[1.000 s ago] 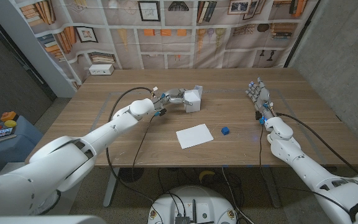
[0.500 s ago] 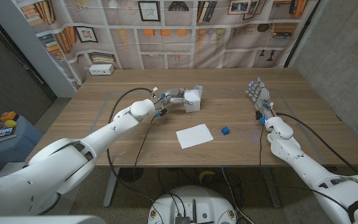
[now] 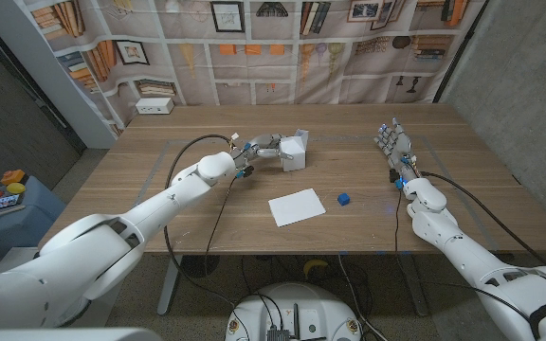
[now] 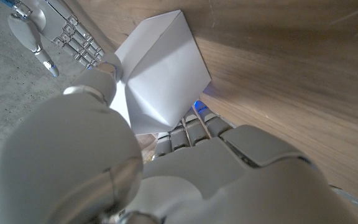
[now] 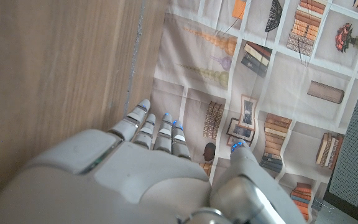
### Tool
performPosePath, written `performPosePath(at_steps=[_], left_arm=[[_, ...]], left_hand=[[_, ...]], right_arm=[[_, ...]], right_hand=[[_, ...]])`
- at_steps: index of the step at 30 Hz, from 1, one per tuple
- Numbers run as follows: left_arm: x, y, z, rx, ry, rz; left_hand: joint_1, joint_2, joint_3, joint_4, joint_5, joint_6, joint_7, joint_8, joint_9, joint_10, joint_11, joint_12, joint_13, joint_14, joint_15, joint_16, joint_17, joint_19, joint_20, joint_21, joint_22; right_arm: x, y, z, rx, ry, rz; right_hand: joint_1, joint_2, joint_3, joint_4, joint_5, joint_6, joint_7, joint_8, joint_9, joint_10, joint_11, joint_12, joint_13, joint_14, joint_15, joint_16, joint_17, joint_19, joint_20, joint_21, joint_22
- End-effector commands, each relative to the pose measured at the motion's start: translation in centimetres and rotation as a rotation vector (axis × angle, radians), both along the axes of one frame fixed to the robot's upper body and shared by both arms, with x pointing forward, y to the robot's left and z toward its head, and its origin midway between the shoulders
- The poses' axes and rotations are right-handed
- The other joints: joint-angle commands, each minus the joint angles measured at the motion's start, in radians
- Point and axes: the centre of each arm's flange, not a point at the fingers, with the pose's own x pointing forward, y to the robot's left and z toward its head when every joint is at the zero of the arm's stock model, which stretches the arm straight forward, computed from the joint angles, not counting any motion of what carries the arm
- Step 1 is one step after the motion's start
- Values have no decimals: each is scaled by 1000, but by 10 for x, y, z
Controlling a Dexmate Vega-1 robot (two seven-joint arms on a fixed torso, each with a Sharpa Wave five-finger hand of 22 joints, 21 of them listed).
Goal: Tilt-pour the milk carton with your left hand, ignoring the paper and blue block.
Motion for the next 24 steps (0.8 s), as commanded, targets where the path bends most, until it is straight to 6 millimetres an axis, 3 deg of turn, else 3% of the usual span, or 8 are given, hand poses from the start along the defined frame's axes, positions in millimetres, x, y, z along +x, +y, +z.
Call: performPosePath(at_steps=[1,24], left_arm=[[-2,5,1,-16,-18,5],[-13,17,23,36,-28,6]], left_hand=[[9,9,-7,2,5,8,-1,11,6,9,-1,8,7,11,-37,6,6,16,-25,6,4],[20,24,-29,4,7,28,8,42,19,22,-8,18,31,30,-45,12,12,40,-26,5,5]], right_arm=[[-1,4,-2,2,1,3],[-3,11,2,-17,-9,11]], right_hand=[[3,0,5,-6,1,1,-7,6,3,-1,-2,6,2,2,7,9,1,8,6,4,3],[1,1,8,-9,1,2,-7,6,3,0,-3,7,2,2,7,11,0,12,8,5,3]])
